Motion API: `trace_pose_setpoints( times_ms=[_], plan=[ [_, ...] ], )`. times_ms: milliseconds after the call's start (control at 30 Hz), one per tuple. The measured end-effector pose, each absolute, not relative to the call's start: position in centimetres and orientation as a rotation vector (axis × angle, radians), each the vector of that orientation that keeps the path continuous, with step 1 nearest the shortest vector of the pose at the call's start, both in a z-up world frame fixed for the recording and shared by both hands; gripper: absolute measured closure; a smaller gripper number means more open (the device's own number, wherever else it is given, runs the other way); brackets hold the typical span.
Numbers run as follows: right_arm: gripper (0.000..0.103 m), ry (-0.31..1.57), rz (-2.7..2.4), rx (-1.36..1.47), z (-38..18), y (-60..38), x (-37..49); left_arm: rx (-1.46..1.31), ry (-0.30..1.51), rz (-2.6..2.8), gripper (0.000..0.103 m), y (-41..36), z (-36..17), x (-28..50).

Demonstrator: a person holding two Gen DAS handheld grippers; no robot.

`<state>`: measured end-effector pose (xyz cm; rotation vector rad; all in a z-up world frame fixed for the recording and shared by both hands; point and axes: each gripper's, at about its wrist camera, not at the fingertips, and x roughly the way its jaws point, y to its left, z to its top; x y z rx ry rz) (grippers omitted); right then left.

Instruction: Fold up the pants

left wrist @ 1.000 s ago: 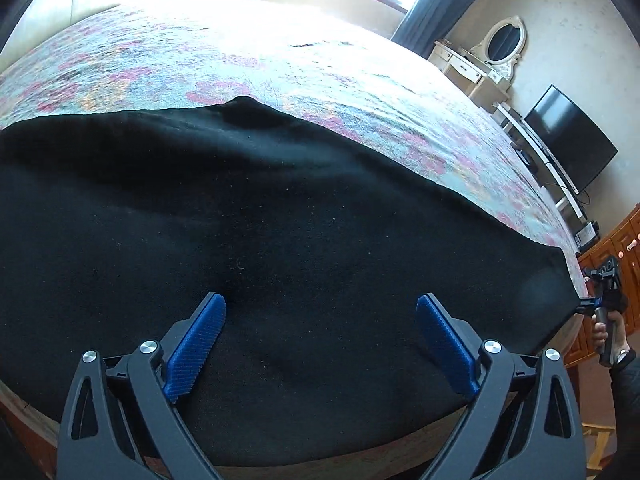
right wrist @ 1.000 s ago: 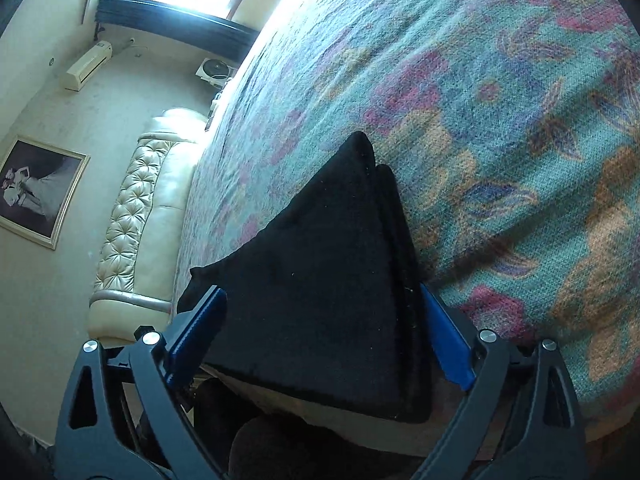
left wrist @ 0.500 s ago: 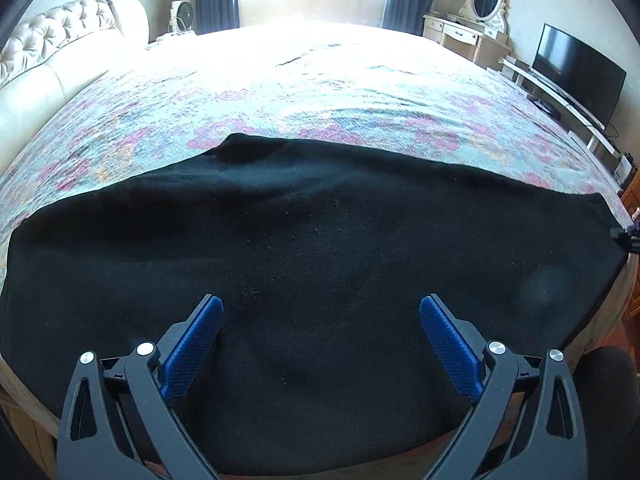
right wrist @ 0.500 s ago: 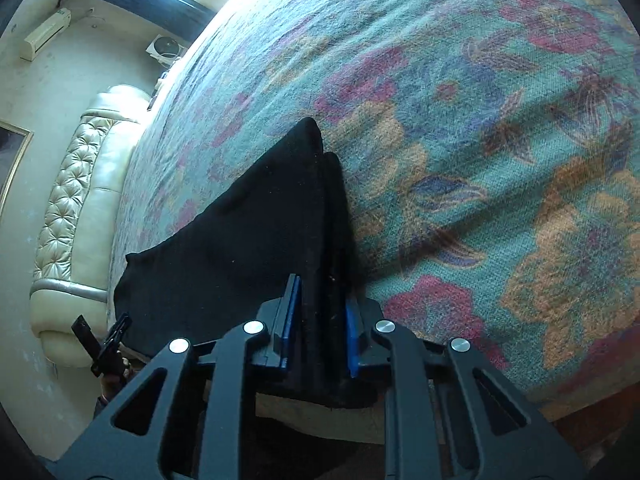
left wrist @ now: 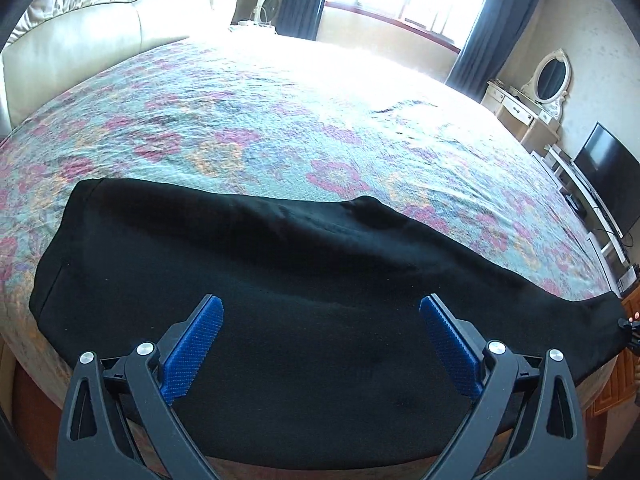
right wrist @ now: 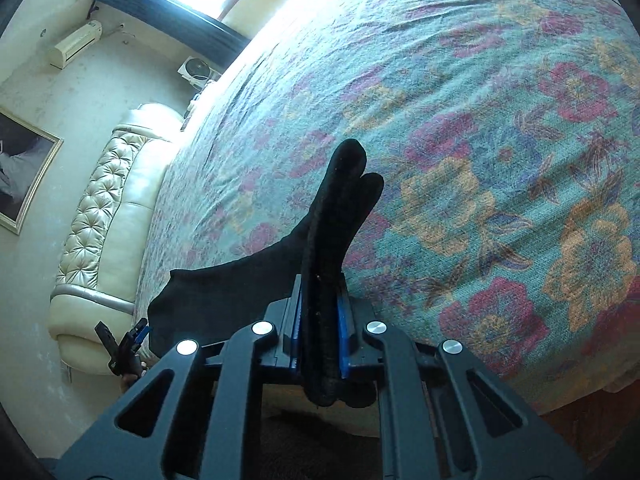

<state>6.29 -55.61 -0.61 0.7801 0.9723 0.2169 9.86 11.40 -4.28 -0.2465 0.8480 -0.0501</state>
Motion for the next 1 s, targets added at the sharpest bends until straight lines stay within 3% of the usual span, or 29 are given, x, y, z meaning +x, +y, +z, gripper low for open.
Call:
trace_pose_setpoints(
  times_ms=[567, 1000],
  plan=[
    [0.09, 0.885, 0.323, 0.649, 10.1, -42.2, 8.6, -0.155, 0.848, -0.08, 0.005, 10.9, -2.4, 8.3],
    [0.09, 0.959, 0.48, 0.553, 10.4, -28.6, 13.2, -0.148, 0.802, -0.075, 0.005, 11.7, -0.5, 8.1]
  ],
)
